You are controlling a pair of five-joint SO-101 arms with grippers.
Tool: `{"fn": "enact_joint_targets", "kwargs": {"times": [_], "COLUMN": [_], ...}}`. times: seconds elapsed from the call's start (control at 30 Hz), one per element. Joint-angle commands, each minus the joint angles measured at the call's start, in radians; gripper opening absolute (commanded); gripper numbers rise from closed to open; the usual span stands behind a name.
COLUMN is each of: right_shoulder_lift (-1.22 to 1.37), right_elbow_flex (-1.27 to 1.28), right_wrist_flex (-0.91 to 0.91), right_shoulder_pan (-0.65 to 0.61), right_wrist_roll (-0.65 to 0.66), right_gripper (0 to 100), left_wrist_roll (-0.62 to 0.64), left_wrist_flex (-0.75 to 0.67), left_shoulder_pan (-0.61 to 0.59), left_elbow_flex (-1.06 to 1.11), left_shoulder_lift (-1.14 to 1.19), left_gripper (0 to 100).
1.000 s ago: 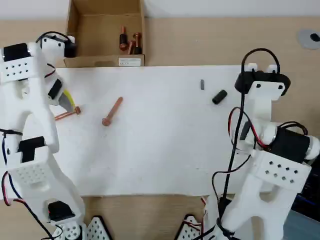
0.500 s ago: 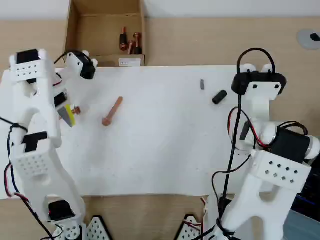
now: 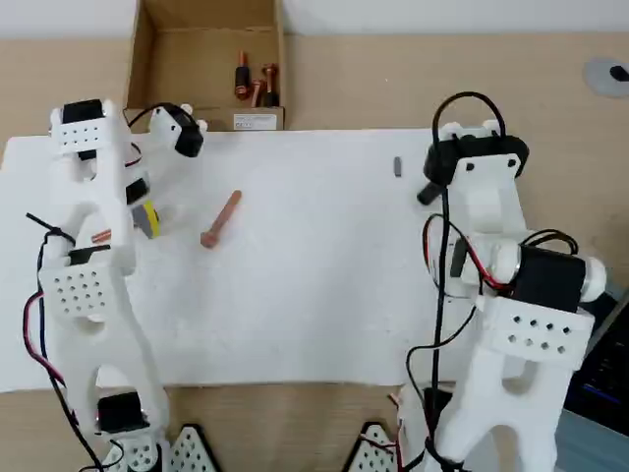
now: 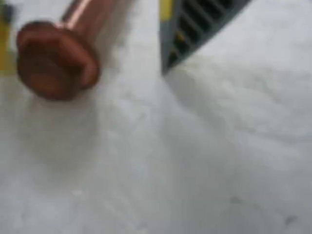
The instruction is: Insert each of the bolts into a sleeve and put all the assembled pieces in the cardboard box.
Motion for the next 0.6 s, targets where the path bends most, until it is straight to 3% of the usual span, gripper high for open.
{"fn": "enact_joint_targets", "kwargs": {"times": [0.0, 0.13, 0.57], "right_shoulder_lift": [-0.024, -0.025, -0.028], "right_elbow_flex": [-0.005, -0.005, -0.005], "right_wrist_flex": [-0.002, -0.003, -0.003], "right_shoulder_pan": [-0.01, -0.01, -0.005], "right_wrist_roll": [-0.009, -0.009, -0.006], "right_gripper": [0.9, 0.9, 0.9], "left_wrist_roll": [-0.005, -0.002, 0.003], "left_wrist_flex": [-0.008, -0.005, 0.005], "left_shoulder_pan": [0.032, 0.037, 0.029], "left_elbow_flex": [-0.057, -0.055, -0.064], "left_shoulder_lift": [0.022, 0.054, 0.048], "left_gripper": [7, 0, 0]}}
